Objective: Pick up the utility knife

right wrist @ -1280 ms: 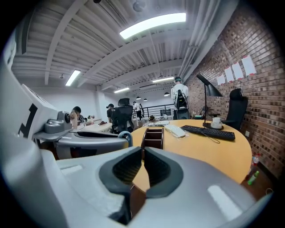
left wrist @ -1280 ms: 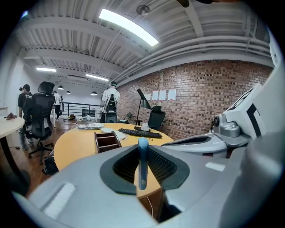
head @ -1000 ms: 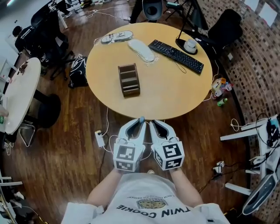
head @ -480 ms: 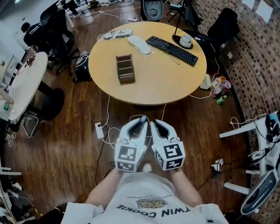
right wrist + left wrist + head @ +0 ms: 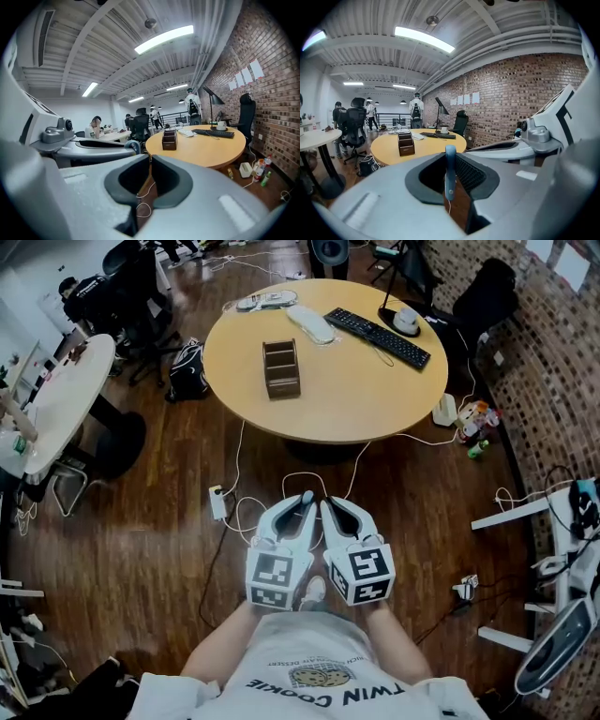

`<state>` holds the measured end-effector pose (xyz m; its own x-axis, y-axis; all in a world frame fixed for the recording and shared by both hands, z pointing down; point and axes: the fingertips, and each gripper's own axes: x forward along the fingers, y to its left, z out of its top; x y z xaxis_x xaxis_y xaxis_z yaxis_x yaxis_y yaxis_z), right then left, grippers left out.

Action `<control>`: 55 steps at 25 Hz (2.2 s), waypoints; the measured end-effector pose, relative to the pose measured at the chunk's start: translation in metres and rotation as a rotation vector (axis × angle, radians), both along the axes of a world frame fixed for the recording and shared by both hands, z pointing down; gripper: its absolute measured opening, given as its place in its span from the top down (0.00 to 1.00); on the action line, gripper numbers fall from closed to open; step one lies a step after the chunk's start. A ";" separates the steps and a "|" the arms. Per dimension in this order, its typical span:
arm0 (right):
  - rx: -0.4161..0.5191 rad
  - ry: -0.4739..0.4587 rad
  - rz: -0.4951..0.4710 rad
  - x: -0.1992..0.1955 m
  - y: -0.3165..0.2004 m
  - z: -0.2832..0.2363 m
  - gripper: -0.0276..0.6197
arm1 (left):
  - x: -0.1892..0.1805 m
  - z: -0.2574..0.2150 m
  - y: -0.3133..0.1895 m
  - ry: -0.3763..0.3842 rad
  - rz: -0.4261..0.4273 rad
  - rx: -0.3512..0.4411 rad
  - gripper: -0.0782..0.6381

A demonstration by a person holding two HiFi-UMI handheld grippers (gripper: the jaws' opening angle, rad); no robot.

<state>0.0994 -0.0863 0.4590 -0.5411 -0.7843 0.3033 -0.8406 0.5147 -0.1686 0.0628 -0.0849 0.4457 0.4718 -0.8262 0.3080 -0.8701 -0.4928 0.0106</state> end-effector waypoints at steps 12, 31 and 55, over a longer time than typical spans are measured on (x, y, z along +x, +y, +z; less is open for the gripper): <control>-0.002 0.040 0.011 -0.065 0.093 0.004 0.93 | -0.066 0.003 0.089 0.031 -0.004 -0.009 0.79; 0.013 0.104 0.087 -0.136 0.219 -0.005 0.93 | -0.136 0.003 0.210 0.071 0.048 -0.014 0.79; 0.036 0.097 0.117 -0.117 0.267 -0.014 0.93 | -0.117 -0.007 0.260 0.068 0.074 0.006 0.79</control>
<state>-0.0179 0.1811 0.4450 -0.4153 -0.8516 0.3200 -0.9065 0.4168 -0.0672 -0.0538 0.1753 0.4386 0.5508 -0.7901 0.2689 -0.8289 -0.5556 0.0652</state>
